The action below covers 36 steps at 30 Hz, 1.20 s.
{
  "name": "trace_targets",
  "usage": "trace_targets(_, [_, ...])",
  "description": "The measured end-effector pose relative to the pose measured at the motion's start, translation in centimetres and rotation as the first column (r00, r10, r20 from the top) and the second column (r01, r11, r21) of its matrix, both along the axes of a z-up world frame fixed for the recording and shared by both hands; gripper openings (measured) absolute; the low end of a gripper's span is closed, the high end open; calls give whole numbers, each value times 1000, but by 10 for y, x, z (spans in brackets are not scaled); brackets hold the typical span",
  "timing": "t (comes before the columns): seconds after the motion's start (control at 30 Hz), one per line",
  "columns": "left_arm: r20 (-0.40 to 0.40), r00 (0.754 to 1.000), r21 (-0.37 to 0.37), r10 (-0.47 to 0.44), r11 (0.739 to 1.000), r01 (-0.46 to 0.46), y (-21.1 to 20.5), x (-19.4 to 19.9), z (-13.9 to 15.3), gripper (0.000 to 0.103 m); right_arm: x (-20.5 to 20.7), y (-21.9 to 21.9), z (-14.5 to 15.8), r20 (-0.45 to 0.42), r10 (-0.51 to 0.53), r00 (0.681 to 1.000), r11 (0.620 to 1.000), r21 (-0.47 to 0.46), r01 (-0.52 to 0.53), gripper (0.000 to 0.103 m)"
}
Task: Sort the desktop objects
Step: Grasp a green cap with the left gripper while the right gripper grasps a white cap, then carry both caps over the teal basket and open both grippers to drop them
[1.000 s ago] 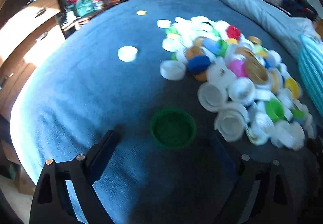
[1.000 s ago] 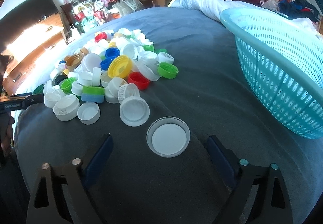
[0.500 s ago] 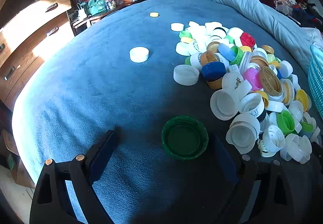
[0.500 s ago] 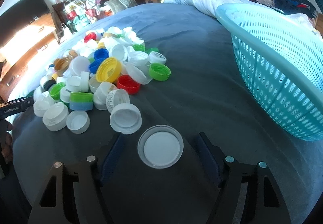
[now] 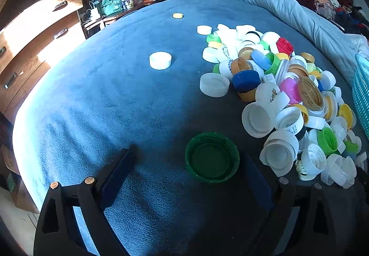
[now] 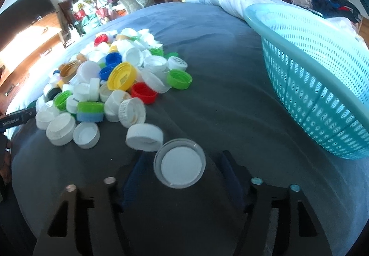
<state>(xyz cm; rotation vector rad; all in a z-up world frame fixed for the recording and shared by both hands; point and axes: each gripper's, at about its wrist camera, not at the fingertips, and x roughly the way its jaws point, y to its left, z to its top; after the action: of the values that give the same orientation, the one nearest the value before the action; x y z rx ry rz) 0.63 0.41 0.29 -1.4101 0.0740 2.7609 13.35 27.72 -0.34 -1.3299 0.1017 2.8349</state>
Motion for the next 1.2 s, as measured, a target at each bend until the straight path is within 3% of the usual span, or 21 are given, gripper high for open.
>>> trace_targets(0.33, [-2, 1000, 0, 1, 1000, -1, 0, 1, 1, 93, -1, 3, -1, -6, 5, 1000, 1000, 0, -5, 71])
trace_targets(0.4, [-3, 1000, 7, -2, 1000, 2, -1, 1, 1, 91, -2, 3, -1, 1, 8, 1000, 1000, 1, -8, 64])
trace_targets(0.43, [-3, 1000, 11, -5, 1000, 5, -1, 1, 2, 80, -2, 3, 0, 5, 13, 1000, 1000, 2, -13, 47])
trace_targets(0.47, [-12, 1000, 17, -9, 1000, 10, -1, 3, 4, 68, -2, 3, 2, 13, 18, 1000, 1000, 1, -18, 44])
trace_targets(0.5, [-27, 999, 26, -24, 999, 25, 0, 6, 9, 42, -2, 3, 4, 19, 27, 999, 1000, -10, -27, 44])
trace_targets(0.53, [-24, 999, 29, -36, 999, 37, 2, 7, 12, 34, -1, 3, 8, 20, 34, 999, 999, -15, -34, 44])
trace_targets(0.63, [-6, 999, -77, -37, 996, 36, 17, 10, 21, 34, 4, 0, 26, 3, 39, 999, 999, -13, -39, 44])
trace_targets(0.7, [-31, 999, -104, -31, 994, 27, 26, 15, 35, 33, 7, -1, 43, -16, 36, 999, 999, -7, -36, 44])
trace_targets(0.93, [-115, 990, -64, -76, 996, 69, 52, 28, 92, 33, 21, -10, 106, -130, 69, 989, 998, 16, -68, 44])
trace_targets(1.2, [-181, 971, -41, -158, 987, 153, 93, 35, 139, 33, 28, -2, 154, -221, 50, 974, 998, 45, -41, 44])
